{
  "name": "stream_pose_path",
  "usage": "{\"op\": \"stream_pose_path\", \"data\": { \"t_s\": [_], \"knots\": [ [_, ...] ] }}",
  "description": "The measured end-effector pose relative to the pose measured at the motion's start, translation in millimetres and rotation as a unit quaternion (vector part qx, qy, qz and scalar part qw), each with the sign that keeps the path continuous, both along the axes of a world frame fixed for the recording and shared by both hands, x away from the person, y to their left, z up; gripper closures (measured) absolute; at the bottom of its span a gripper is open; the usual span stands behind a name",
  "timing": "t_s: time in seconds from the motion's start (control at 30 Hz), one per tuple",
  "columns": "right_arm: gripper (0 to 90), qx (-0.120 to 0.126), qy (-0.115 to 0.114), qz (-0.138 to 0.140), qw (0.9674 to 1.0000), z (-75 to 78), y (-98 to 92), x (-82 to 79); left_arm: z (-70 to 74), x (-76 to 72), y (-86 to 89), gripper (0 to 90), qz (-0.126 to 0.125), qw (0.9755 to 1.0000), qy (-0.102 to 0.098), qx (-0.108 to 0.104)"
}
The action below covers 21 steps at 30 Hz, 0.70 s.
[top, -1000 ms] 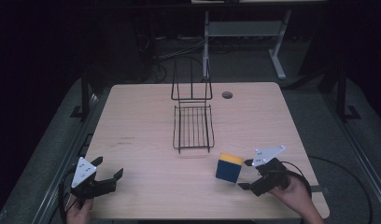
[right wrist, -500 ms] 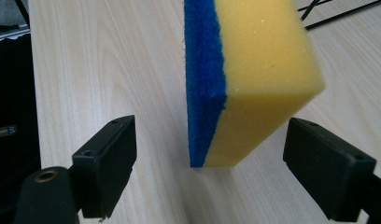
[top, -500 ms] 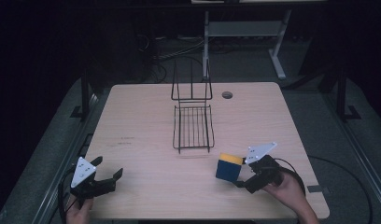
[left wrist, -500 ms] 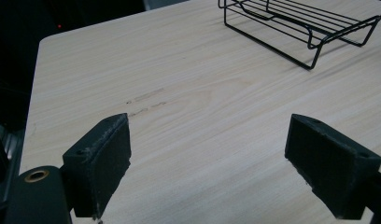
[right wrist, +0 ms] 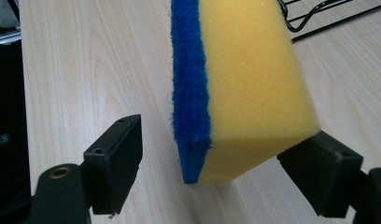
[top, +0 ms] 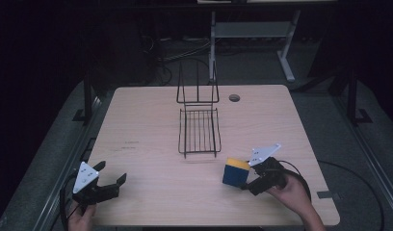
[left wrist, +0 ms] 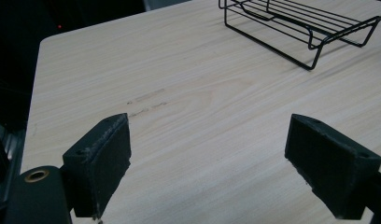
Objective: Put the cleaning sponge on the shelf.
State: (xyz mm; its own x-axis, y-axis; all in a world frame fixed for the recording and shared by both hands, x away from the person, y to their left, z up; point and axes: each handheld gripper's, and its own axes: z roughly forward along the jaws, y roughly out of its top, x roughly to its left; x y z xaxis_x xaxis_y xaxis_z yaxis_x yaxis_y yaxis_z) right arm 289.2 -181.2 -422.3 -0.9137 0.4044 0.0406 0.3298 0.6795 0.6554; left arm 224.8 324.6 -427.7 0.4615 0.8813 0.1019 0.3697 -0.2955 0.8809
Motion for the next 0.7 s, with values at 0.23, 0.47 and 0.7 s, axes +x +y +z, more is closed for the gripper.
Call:
{"op": "stream_pose_path", "data": {
  "t_s": [0.23, 0.47, 0.7],
  "knots": [
    [22.3, -0.001, 0.001, 0.009, 1.0000, -1.8, 6.6, 3.1, 0.3, -0.1, 0.5, 13.9, -0.001, 1.0000, -0.001, 0.002],
    [37.9, 0.005, -0.002, 0.019, 0.9998, -0.6, 8.3, 2.7, 0.4, -0.2, 0.7, 13.9, -0.001, 1.0000, -0.001, 0.001],
    [49.5, 0.007, -0.001, 0.029, 0.9996, -0.1, 8.4, 2.0, 0.4, 0.0, 0.8, 13.9, 0.000, 1.0000, -0.001, 0.002]
  ]
}}
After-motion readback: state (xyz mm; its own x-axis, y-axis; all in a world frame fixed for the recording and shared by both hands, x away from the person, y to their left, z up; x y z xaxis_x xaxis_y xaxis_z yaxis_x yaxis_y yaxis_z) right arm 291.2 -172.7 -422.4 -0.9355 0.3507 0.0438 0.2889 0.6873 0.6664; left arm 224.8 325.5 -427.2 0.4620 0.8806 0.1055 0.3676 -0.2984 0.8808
